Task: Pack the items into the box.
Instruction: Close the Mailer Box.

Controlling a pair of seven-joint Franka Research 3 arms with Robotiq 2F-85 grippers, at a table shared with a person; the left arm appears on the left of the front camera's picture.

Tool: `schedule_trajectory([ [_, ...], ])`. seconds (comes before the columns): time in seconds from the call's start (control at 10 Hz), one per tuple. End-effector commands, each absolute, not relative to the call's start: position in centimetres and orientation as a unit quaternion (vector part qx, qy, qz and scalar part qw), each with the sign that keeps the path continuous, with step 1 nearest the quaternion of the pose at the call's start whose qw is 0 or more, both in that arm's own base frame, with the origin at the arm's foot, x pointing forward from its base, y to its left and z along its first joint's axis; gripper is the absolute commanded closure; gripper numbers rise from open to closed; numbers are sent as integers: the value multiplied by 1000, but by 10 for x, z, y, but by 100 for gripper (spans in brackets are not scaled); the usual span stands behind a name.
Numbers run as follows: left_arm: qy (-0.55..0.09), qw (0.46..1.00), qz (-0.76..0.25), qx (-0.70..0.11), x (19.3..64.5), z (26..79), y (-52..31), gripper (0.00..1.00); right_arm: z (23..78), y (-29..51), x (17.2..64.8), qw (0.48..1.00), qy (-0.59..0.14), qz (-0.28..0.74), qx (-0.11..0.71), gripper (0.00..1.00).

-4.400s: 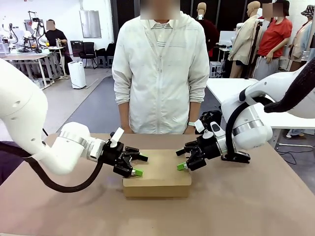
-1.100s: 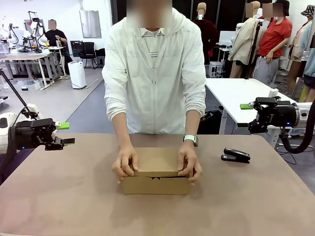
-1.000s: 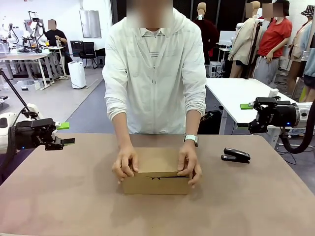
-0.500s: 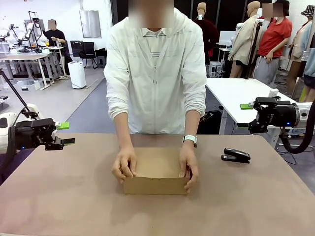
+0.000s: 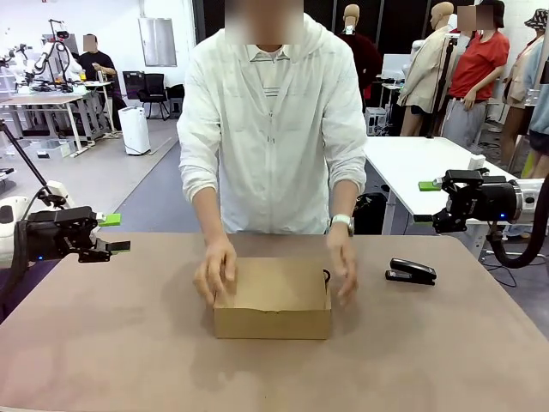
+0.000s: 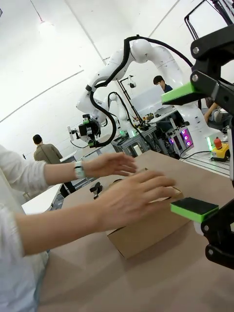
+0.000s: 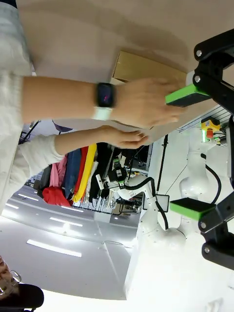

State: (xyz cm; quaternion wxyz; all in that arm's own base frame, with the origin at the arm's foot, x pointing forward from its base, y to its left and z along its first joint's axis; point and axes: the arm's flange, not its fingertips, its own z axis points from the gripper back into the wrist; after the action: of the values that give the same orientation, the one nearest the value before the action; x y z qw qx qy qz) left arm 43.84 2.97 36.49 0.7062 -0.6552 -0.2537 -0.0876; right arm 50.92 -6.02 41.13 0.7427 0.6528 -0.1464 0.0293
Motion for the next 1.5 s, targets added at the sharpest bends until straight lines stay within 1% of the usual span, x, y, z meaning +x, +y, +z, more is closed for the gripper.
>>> schedule_trajectory([
  [0.0,-262,699,-89,-659,438,366,31,0,415,-60,507,744,-142,35,652,0],
  [1.4,-262,699,-89,-659,438,366,31,0,415,-60,507,744,-142,35,652,0],
])
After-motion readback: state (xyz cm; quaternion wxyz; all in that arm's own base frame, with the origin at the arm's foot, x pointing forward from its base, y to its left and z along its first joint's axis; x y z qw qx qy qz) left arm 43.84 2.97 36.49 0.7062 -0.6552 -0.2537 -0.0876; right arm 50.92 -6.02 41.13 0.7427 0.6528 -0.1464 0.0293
